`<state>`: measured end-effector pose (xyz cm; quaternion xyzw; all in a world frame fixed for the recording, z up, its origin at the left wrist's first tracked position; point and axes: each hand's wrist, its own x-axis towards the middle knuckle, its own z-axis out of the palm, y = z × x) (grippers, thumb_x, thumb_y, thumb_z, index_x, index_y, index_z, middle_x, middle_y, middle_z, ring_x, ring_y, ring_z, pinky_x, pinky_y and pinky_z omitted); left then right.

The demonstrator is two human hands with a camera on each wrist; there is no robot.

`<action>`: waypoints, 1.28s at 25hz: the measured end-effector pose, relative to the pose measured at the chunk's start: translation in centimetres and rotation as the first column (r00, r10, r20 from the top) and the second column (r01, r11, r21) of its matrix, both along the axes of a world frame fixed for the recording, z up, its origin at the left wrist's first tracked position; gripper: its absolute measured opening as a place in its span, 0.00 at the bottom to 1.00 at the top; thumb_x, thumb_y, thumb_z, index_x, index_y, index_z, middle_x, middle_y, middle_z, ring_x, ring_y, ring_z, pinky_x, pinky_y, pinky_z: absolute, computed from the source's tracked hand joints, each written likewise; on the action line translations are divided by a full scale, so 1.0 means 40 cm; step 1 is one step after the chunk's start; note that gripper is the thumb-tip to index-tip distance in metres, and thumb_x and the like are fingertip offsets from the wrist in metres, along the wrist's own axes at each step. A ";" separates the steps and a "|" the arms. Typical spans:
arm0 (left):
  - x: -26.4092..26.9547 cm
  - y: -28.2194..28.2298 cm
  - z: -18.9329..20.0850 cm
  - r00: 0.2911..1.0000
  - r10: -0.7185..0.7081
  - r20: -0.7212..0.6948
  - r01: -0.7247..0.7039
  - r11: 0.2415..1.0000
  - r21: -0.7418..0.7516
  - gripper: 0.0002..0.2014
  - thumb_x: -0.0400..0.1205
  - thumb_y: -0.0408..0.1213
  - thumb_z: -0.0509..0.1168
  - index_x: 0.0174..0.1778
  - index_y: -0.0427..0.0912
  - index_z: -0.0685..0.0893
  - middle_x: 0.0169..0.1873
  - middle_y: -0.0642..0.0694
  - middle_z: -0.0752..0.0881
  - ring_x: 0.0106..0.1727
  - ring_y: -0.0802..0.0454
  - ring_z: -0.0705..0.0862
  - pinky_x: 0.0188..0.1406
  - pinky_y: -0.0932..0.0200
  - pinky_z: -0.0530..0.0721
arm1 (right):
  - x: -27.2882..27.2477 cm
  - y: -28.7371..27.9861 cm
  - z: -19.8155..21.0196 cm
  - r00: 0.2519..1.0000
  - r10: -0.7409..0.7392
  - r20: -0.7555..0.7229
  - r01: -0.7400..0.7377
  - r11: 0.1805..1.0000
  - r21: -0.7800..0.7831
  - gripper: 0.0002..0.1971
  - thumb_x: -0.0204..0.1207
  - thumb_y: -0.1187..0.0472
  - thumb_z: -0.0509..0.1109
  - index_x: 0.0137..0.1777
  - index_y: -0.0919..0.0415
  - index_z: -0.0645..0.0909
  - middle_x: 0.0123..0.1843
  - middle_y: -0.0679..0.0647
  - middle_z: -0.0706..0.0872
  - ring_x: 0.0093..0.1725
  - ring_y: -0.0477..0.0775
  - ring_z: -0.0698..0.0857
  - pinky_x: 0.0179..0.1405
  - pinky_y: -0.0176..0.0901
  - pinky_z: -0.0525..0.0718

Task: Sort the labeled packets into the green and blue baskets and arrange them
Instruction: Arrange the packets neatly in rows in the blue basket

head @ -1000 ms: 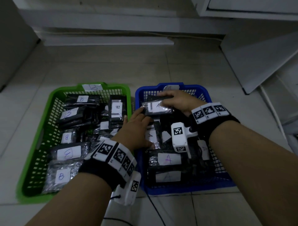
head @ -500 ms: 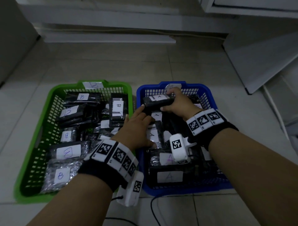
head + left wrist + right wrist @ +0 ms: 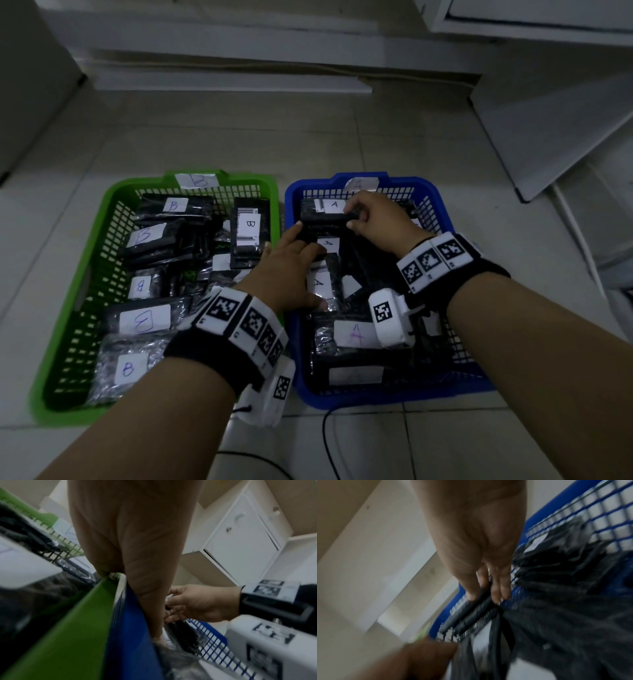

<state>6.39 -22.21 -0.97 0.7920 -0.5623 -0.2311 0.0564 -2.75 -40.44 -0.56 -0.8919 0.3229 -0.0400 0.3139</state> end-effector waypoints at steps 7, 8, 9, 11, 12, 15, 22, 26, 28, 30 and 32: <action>0.011 -0.021 0.007 0.999 0.023 0.042 -0.023 1.000 -0.013 0.47 0.67 0.51 0.78 0.79 0.49 0.62 0.78 0.45 0.63 0.82 0.46 0.50 0.78 0.36 0.61 | -0.119 0.031 0.021 0.909 0.104 -0.403 -0.099 0.995 0.034 0.18 0.70 0.62 0.77 0.59 0.53 0.79 0.58 0.51 0.81 0.61 0.58 0.81 0.56 0.46 0.81; 0.011 -0.024 0.006 0.999 0.026 0.047 -0.025 1.000 -0.003 0.46 0.67 0.51 0.78 0.78 0.49 0.62 0.78 0.45 0.64 0.82 0.45 0.50 0.78 0.36 0.61 | -0.134 0.036 0.014 0.844 0.182 -0.504 -0.199 0.980 0.019 0.29 0.67 0.60 0.79 0.67 0.52 0.74 0.65 0.53 0.76 0.65 0.59 0.78 0.61 0.47 0.79; 0.011 -0.027 0.004 0.998 0.021 0.060 -0.022 1.000 0.010 0.45 0.68 0.51 0.77 0.78 0.49 0.63 0.77 0.45 0.65 0.82 0.45 0.49 0.78 0.37 0.61 | -0.144 0.039 0.009 0.805 0.221 -0.551 -0.250 0.968 0.023 0.38 0.64 0.59 0.81 0.73 0.52 0.68 0.70 0.55 0.72 0.68 0.60 0.75 0.65 0.49 0.78; 0.010 -0.030 -0.002 0.995 0.007 0.096 -0.011 0.999 0.036 0.43 0.68 0.53 0.76 0.77 0.50 0.64 0.77 0.45 0.67 0.82 0.45 0.48 0.79 0.38 0.60 | -0.150 0.040 0.001 0.813 0.233 -0.533 -0.272 0.962 0.005 0.47 0.61 0.56 0.83 0.77 0.53 0.62 0.73 0.57 0.68 0.71 0.60 0.71 0.69 0.51 0.76; 0.007 -0.031 -0.003 0.994 0.004 0.106 -0.009 0.999 0.047 0.43 0.68 0.54 0.76 0.77 0.50 0.64 0.77 0.46 0.68 0.83 0.45 0.47 0.79 0.39 0.59 | -0.150 0.042 -0.002 0.823 0.234 -0.518 -0.280 0.960 -0.012 0.49 0.59 0.54 0.84 0.78 0.54 0.60 0.73 0.58 0.68 0.72 0.61 0.71 0.69 0.52 0.76; 0.003 -0.029 0.000 0.994 0.008 0.111 -0.014 0.998 0.055 0.42 0.69 0.54 0.75 0.77 0.50 0.64 0.77 0.46 0.68 0.83 0.45 0.45 0.80 0.42 0.57 | -0.139 0.045 0.000 0.818 0.239 -0.522 -0.302 0.953 -0.036 0.51 0.59 0.51 0.84 0.78 0.55 0.58 0.70 0.61 0.71 0.68 0.62 0.75 0.65 0.55 0.79; -0.005 -0.022 0.008 0.993 0.019 0.117 -0.023 0.999 0.038 0.43 0.68 0.53 0.76 0.77 0.50 0.65 0.76 0.46 0.69 0.83 0.45 0.47 0.80 0.42 0.58 | -0.169 0.064 0.047 0.953 0.084 -0.292 -0.095 0.995 -0.025 0.12 0.75 0.65 0.66 0.58 0.58 0.77 0.47 0.55 0.81 0.45 0.55 0.81 0.39 0.43 0.80; -0.007 -0.019 0.023 0.997 0.061 0.047 -0.061 0.998 -0.013 0.41 0.65 0.48 0.79 0.73 0.47 0.70 0.74 0.45 0.72 0.81 0.45 0.53 0.79 0.46 0.60 | -0.193 0.063 0.090 0.976 -0.187 -0.108 0.201 0.970 0.137 0.05 0.76 0.62 0.66 0.50 0.56 0.80 0.39 0.48 0.80 0.34 0.46 0.78 0.22 0.35 0.75; -0.002 -0.021 0.031 0.997 0.069 0.032 -0.068 0.997 -0.026 0.36 0.66 0.45 0.80 0.69 0.45 0.73 0.71 0.43 0.74 0.79 0.44 0.58 0.76 0.47 0.65 | -0.187 0.063 0.110 0.959 -0.269 -0.089 0.282 0.928 0.242 0.08 0.75 0.62 0.67 0.53 0.56 0.76 0.40 0.50 0.79 0.33 0.48 0.77 0.21 0.38 0.73; 0.003 -0.022 0.038 0.998 0.065 0.014 -0.065 0.997 -0.043 0.32 0.67 0.44 0.79 0.64 0.44 0.75 0.67 0.42 0.77 0.75 0.43 0.64 0.72 0.47 0.70 | -0.166 0.073 0.114 0.944 -0.316 -0.094 0.327 0.862 0.387 0.10 0.76 0.63 0.66 0.56 0.56 0.72 0.41 0.53 0.78 0.34 0.51 0.78 0.23 0.40 0.74; 0.002 -0.020 0.042 0.997 0.069 -0.019 -0.070 0.996 -0.052 0.28 0.68 0.43 0.78 0.62 0.44 0.76 0.64 0.41 0.77 0.71 0.44 0.67 0.68 0.49 0.73 | -0.139 0.088 0.103 0.948 -0.296 -0.117 0.310 0.782 0.540 0.07 0.78 0.68 0.63 0.53 0.58 0.74 0.48 0.58 0.82 0.37 0.54 0.81 0.24 0.43 0.80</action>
